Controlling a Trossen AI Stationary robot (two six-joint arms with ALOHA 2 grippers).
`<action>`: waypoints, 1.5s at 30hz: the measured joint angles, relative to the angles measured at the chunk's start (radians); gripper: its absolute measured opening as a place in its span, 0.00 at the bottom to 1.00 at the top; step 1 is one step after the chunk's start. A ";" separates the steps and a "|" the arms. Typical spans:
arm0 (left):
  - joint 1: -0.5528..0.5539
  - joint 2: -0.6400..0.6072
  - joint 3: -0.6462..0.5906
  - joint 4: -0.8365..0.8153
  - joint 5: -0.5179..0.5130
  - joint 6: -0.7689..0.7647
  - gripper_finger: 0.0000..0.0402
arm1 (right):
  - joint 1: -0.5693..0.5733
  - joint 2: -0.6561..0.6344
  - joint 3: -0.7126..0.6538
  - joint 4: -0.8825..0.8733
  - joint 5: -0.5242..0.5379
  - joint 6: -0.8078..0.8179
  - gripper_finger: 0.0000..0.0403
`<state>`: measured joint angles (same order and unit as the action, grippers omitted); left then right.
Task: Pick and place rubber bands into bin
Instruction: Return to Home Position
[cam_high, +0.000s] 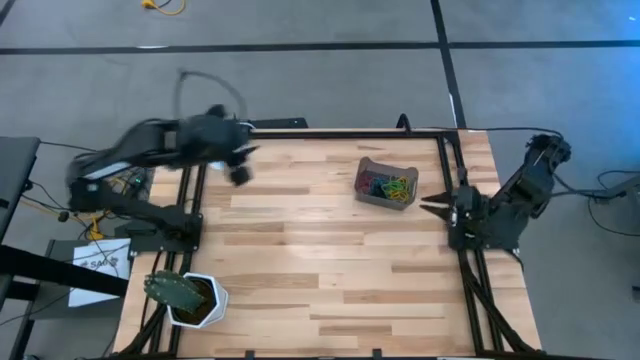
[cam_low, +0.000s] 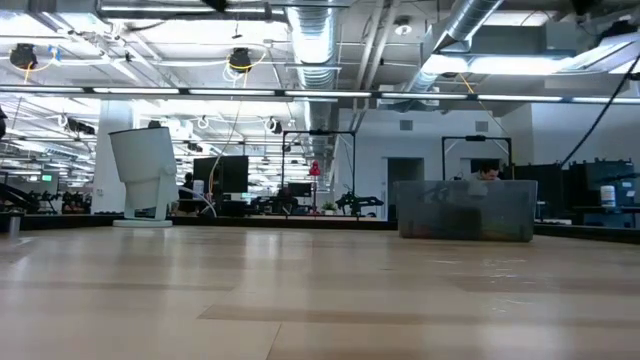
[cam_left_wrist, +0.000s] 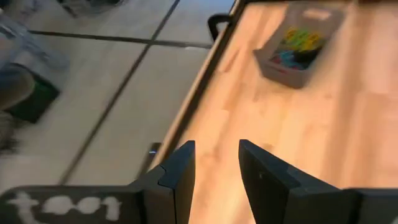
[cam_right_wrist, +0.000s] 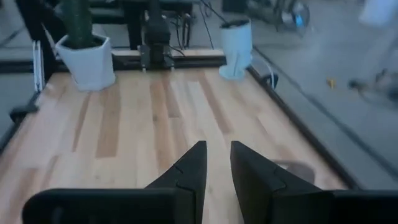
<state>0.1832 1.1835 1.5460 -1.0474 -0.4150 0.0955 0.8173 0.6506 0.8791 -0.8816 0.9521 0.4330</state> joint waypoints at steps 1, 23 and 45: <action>-0.005 -0.060 -0.025 -0.019 0.018 -0.027 0.28 | 0.000 -0.030 -0.033 0.032 -0.001 -0.057 0.17; -0.085 -1.131 -1.180 0.946 0.336 0.110 0.28 | -0.373 -0.580 -0.629 0.852 -0.590 -0.608 0.17; -0.085 -1.164 -1.525 1.249 0.410 0.119 0.28 | -0.569 -0.632 -0.871 0.983 -0.712 -0.522 0.17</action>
<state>0.0986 0.0194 0.0214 0.2015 -0.0048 0.2140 0.2487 0.0185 0.0082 0.1013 0.2397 -0.0892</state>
